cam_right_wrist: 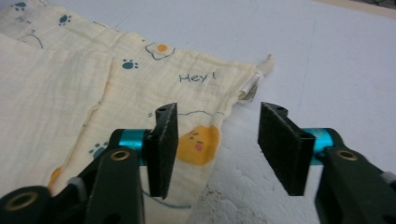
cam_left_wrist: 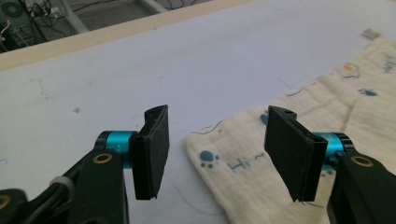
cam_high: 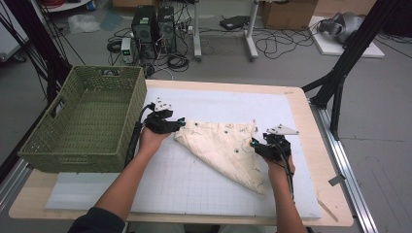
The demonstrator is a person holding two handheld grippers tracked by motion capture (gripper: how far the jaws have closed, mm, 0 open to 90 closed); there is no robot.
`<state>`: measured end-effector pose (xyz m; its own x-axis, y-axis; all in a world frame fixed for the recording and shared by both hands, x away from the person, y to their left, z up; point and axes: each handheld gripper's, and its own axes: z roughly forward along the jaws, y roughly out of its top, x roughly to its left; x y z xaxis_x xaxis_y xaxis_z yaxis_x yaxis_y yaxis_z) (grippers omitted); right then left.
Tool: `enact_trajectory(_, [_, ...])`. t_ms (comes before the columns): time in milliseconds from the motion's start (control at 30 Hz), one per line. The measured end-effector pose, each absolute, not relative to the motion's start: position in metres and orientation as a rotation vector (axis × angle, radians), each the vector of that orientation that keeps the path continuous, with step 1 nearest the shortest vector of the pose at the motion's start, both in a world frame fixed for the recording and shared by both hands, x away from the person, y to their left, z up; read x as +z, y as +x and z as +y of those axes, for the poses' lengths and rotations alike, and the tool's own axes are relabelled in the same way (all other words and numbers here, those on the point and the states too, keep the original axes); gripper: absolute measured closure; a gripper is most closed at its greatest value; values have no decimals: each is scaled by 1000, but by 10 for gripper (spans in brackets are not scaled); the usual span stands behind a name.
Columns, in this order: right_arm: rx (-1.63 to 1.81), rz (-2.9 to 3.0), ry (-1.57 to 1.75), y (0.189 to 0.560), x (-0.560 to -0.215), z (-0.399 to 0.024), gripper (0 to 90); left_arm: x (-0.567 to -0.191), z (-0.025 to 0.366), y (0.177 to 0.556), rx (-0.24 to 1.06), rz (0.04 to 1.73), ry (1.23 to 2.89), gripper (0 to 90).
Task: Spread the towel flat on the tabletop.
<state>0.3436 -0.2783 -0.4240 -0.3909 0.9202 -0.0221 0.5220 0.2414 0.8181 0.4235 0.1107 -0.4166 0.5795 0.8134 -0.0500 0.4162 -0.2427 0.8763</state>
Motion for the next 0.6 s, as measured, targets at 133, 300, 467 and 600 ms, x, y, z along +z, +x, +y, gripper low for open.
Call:
enact_trajectory(133, [1038,1994,1318,333,-425,-288,379,-412,108,418,459,980,1838,328])
enact_trajectory(300, [1089,1992,1326,321,-433,-300,349,-411,104,411,436,951,1835,321])
enact_trajectory(467, [1098,2005,1321,308,-439,-311,293,-409,96,400,403,898,1856,302])
enact_trajectory(600, [1088,2017,1288,298,-441,-318,279,-408,91,389,394,866,1842,305])
